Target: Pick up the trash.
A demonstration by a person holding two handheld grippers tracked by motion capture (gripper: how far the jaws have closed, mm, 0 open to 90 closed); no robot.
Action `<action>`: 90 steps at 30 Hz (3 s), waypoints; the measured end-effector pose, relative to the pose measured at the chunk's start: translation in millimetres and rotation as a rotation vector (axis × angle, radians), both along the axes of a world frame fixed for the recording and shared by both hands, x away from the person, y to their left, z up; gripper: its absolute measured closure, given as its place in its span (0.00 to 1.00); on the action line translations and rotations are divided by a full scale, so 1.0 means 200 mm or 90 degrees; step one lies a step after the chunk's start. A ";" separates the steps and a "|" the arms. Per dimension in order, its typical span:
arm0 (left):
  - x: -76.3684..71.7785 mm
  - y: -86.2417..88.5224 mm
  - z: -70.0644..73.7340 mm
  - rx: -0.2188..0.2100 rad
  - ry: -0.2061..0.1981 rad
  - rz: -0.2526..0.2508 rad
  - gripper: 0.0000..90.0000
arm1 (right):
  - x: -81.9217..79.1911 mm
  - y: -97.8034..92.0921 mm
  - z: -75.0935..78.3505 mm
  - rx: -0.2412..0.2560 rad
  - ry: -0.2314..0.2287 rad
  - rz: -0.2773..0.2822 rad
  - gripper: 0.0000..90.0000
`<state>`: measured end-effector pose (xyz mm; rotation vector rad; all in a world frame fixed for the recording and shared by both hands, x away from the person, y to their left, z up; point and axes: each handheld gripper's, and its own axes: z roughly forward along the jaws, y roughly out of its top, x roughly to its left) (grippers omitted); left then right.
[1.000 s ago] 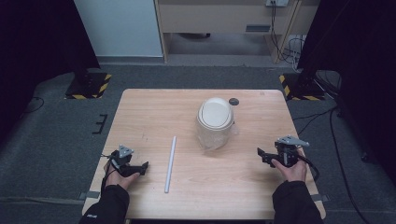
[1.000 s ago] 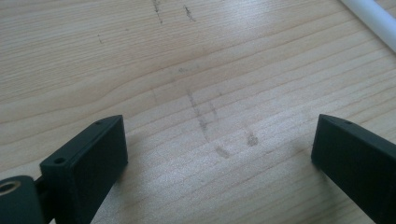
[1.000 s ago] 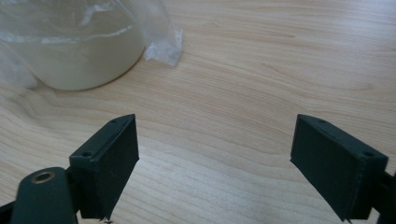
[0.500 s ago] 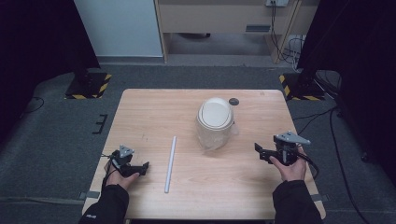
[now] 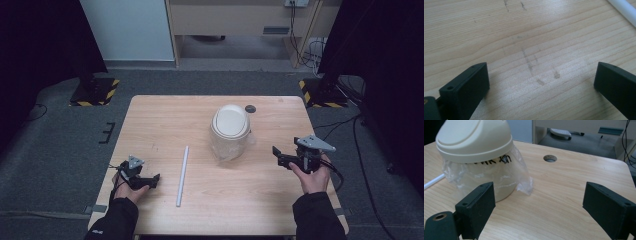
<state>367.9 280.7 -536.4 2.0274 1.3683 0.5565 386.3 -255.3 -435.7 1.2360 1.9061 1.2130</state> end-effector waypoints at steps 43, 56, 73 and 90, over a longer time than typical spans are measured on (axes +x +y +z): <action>0.00 0.00 0.00 0.000 0.001 -0.002 0.00 | 0.24 0.40 0.33 0.031 -0.078 0.037 0.12; 0.00 0.00 0.00 0.000 0.001 -0.002 0.00 | 0.32 0.51 0.24 0.040 -0.076 0.033 0.13; 0.00 0.00 0.00 0.000 0.001 -0.003 0.00 | 0.37 0.59 0.13 -0.012 -0.055 0.022 0.14; 0.00 0.00 0.00 0.000 0.000 -0.002 0.00 | 0.40 0.61 0.07 -0.056 0.014 0.023 0.14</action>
